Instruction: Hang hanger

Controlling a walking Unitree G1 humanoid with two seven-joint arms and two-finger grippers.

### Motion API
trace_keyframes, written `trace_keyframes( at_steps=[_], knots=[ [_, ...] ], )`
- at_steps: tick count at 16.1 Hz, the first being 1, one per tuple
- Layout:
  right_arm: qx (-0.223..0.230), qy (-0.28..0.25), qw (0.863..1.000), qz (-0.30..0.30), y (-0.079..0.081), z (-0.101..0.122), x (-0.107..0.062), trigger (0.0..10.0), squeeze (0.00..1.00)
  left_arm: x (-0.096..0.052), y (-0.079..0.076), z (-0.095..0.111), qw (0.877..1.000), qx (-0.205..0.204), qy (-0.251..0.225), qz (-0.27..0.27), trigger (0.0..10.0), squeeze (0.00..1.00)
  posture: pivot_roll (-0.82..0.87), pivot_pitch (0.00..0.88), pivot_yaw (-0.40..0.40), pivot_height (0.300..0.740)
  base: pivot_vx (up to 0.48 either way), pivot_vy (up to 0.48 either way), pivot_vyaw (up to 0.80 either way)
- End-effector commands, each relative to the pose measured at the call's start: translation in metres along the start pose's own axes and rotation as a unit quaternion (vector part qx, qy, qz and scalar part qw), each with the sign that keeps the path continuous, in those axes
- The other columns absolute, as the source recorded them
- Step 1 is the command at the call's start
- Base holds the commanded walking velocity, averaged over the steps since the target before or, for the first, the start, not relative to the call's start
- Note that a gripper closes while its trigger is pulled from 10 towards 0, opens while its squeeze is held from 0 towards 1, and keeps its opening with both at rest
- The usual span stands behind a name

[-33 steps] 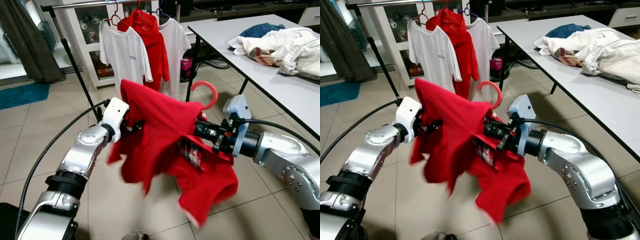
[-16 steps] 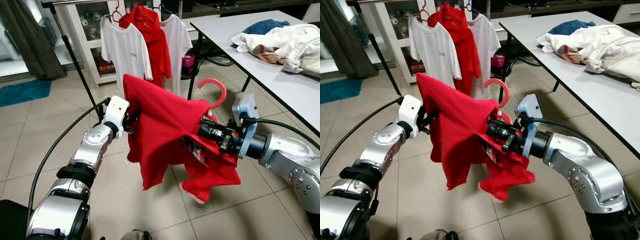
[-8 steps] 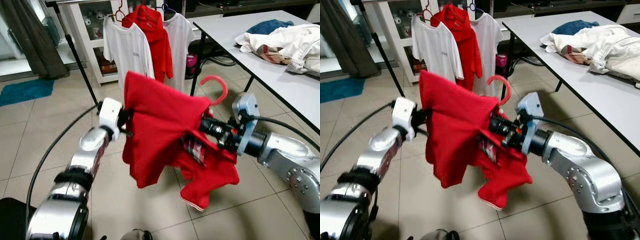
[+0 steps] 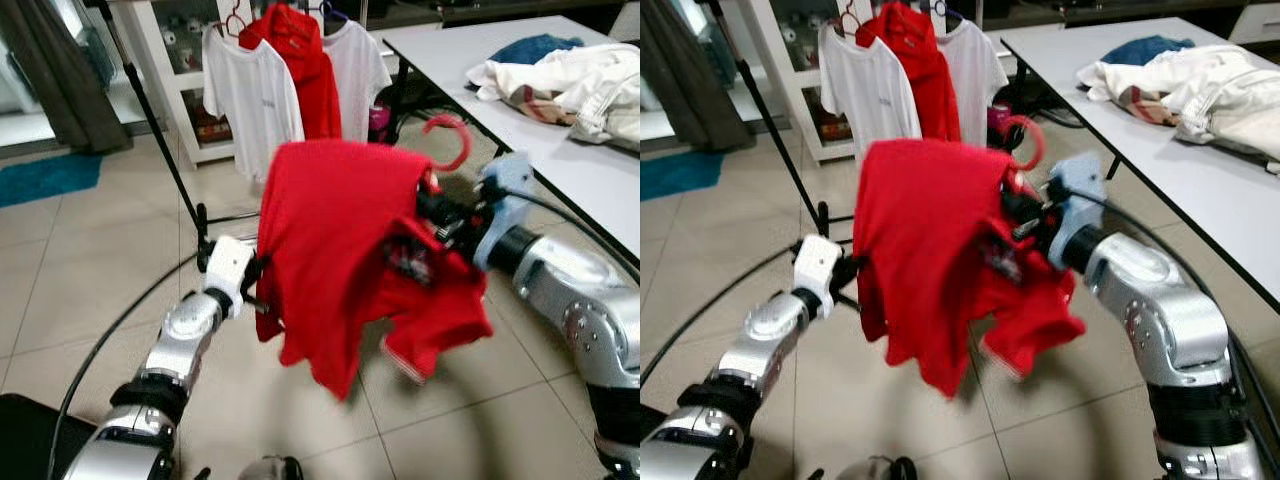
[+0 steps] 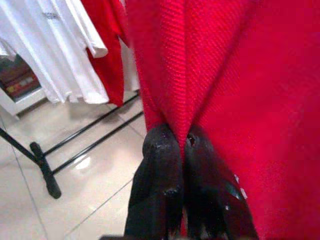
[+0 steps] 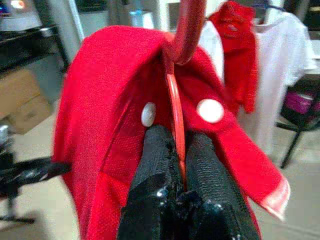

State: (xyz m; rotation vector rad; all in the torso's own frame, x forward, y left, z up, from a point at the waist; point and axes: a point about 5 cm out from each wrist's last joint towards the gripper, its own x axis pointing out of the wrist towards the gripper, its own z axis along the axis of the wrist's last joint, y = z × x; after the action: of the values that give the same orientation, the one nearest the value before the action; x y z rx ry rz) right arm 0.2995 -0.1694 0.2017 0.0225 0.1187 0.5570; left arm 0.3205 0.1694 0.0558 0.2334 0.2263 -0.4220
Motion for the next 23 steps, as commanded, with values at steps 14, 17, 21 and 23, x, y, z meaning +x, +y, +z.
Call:
trace_keyframes(
  at_steps=[14, 17, 21, 23],
  knots=[
    [0.023, -0.143, 0.975, -0.170, -0.043, 0.065, 0.003, 10.0, 0.00, -0.023, -0.015, -0.055, 0.985, 0.067, 0.143, -0.068, 0.0, 0.00, -0.22, 0.109, 0.017, 0.740, 0.000, 0.000, 0.00],
    [-0.010, -0.110, 0.990, -0.088, -0.028, 0.062, 0.010, 10.0, 0.00, -0.031, -0.006, -0.063, 0.984, 0.064, 0.160, -0.048, 0.0, 0.00, -0.22, 0.125, 0.007, 0.740, 0.000, 0.000, 0.00],
    [-0.037, -0.089, 0.995, -0.037, -0.021, 0.062, 0.009, 10.0, 0.00, -0.045, 0.006, -0.077, 0.976, 0.081, 0.197, -0.038, 0.0, 0.00, -0.22, 0.112, 0.018, 0.740, 0.000, 0.000, 0.00],
    [-0.044, -0.083, 0.995, -0.027, -0.021, 0.062, 0.010, 10.0, 0.00, -0.049, 0.008, -0.081, 0.975, 0.079, 0.206, -0.032, 0.0, 0.00, -0.21, 0.096, 0.024, 0.740, 0.000, 0.000, 0.00]
  ],
)
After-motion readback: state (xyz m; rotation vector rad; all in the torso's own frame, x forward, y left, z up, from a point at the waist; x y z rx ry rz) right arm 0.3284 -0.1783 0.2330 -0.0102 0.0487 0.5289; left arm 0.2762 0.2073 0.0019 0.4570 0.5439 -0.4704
